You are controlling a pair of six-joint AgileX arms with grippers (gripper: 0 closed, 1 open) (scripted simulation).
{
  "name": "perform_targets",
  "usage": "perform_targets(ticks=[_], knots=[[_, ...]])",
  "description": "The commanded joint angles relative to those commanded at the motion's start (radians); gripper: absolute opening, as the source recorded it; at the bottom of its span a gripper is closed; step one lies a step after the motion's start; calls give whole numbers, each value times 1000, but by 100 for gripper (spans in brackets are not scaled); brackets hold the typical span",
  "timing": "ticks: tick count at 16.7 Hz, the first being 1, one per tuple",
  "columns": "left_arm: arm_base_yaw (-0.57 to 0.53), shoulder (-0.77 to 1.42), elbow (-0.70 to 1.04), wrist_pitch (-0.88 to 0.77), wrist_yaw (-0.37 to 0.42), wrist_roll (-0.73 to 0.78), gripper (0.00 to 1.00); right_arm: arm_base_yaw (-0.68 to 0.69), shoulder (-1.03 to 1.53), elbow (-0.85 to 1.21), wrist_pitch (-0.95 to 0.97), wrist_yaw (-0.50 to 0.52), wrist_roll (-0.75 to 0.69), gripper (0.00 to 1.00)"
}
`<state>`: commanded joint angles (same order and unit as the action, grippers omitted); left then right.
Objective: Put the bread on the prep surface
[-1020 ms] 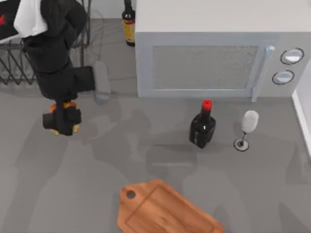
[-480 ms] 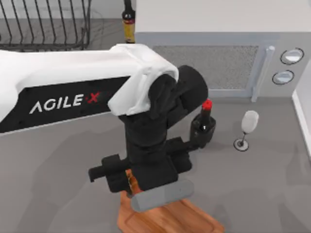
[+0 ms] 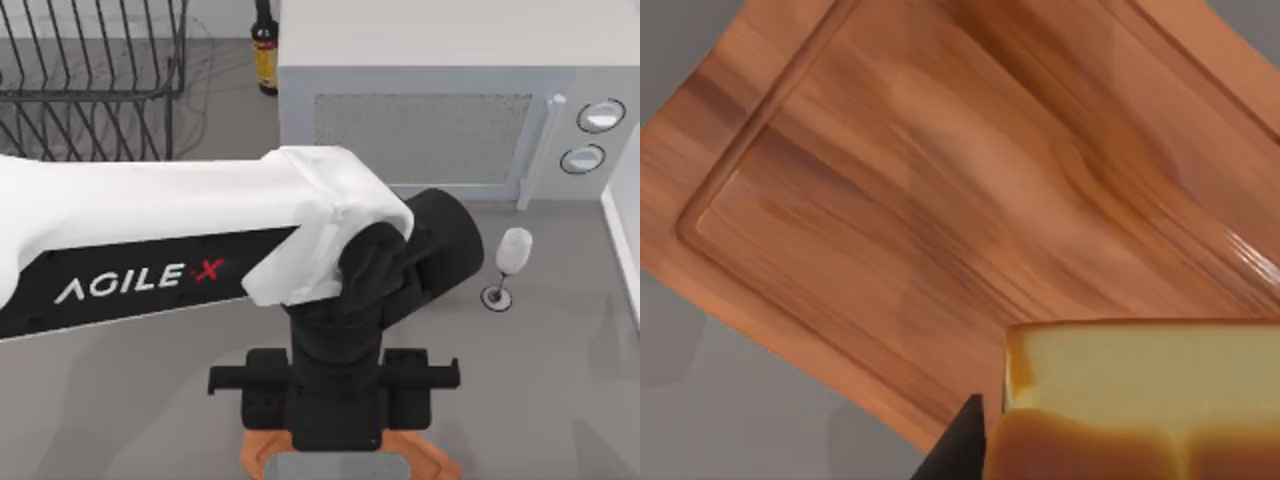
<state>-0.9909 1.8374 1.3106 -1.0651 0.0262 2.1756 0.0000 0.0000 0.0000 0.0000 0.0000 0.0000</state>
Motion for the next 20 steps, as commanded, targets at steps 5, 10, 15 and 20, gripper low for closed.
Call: perform_targets(ticks=[5,10,15,20], knots=[[4,9,-4,7,1,0,0,0,0,0,0,0,0,100],[1,25,-37,59,0,2,0,0,0,0,0,0,0,100],[0,35,-71,128,2,2,0,0,0,0,0,0,0,100],[1,60,-104,169,0,2,0,0,0,0,0,0,0,100]])
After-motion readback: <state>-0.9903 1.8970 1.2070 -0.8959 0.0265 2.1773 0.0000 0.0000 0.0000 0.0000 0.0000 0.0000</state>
